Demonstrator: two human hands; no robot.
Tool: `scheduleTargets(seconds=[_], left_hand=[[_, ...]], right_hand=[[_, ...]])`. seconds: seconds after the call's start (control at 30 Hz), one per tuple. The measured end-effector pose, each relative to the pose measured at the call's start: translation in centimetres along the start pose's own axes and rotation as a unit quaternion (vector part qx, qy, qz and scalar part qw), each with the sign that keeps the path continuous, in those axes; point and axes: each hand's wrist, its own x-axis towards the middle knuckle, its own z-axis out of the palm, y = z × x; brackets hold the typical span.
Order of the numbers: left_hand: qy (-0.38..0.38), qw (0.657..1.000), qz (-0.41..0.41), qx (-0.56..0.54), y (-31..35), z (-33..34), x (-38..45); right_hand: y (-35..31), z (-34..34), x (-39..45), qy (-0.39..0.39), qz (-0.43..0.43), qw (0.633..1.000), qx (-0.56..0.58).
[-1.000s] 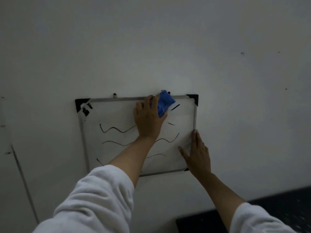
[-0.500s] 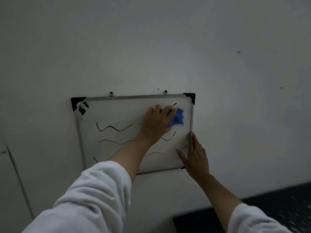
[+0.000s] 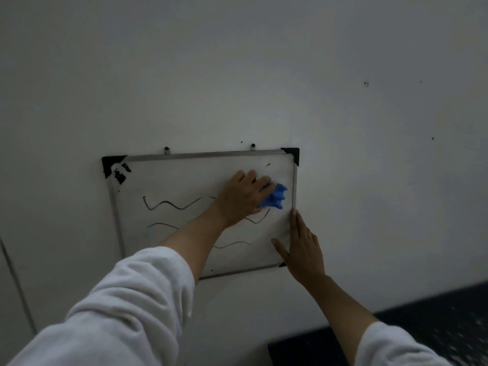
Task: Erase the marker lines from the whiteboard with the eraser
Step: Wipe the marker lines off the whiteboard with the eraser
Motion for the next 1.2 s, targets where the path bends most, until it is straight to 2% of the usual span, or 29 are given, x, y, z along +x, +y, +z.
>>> scheduleTargets(seconds=[0.07, 0.13, 0.17, 0.2, 0.3, 0.33, 0.4, 0.5, 0.53, 0.7, 0.77, 0.87, 0.9, 0.93, 1.07, 1.1, 1.13, 1.2], left_hand=[[0.004, 0.995, -0.099, -0.031, -0.8, -0.1, 1.2], [-0.005, 0.974, -0.216, -0.068, -0.9, -0.4, 2.5], [-0.009, 0.970, -0.232, -0.071, -0.6, -0.5, 2.6], [-0.017, 0.975, -0.210, -0.066, 0.0, -0.4, 2.5], [-0.028, 0.997, -0.061, -0.037, 1.1, -0.4, 1.1], [-0.021, 0.998, -0.039, -0.034, 0.8, -0.4, 1.0], [-0.005, 0.996, -0.078, -0.047, -0.1, -0.3, 1.9], [-0.006, 0.976, -0.206, -0.072, -0.4, -0.5, 3.1], [-0.008, 0.975, -0.211, -0.071, 0.0, -0.4, 3.0], [-0.021, 0.997, -0.052, -0.058, 1.7, -0.2, 0.9], [-0.009, 0.995, -0.078, -0.059, 0.9, 0.0, 1.8], [-0.005, 0.975, -0.205, -0.089, 0.0, -0.1, 3.5], [-0.008, 0.971, -0.220, -0.095, 0.3, -0.1, 3.6], [-0.014, 0.974, -0.207, -0.094, 0.7, 0.0, 3.5], [-0.030, 0.996, -0.053, -0.066, 1.9, -0.1, 1.9], [-0.023, 0.997, -0.042, -0.064, 1.5, -0.1, 2.2], [-0.016, 0.996, -0.057, -0.068, 1.1, -0.1, 2.8], [-0.014, 0.985, -0.143, -0.093, 0.2, -0.2, 4.3]], right_hand=[[0.1, 0.0, 0.0, 0.004, -0.004, 1.000, -0.001], [0.2, 0.0, 0.0, 0.005, -0.007, 1.000, -0.002], [0.2, 0.0, 0.0, 0.005, -0.008, 1.000, -0.002], [0.2, 0.0, 0.0, 0.006, -0.007, 1.000, -0.003], [0.3, -0.1, 0.1, 0.002, -0.007, 1.000, -0.008], [0.3, -0.1, 0.1, 0.002, -0.008, 1.000, -0.010], [0.4, -0.1, 0.0, 0.005, -0.012, 1.000, -0.013], [0.5, -0.1, -0.1, 0.003, -0.008, 1.000, -0.007], [0.5, -0.1, -0.1, 0.002, -0.007, 1.000, -0.007], [0.5, -0.1, -0.1, 0.004, -0.013, 1.000, -0.003], [0.6, -0.1, -0.2, 0.005, -0.016, 1.000, -0.005], [0.7, -0.1, -0.2, 0.003, -0.012, 1.000, -0.006], [0.7, 0.0, -0.3, 0.003, -0.010, 1.000, -0.007], [0.6, 0.0, -0.3, 0.004, -0.007, 1.000, -0.008], [0.5, 0.1, -0.3, 0.004, -0.008, 1.000, -0.005], [0.6, 0.0, -0.3, 0.004, -0.008, 1.000, -0.006], [0.6, 0.0, -0.3, 0.004, -0.009, 1.000, -0.008], [0.7, 0.0, -0.4, 0.000, -0.007, 1.000, -0.010]])
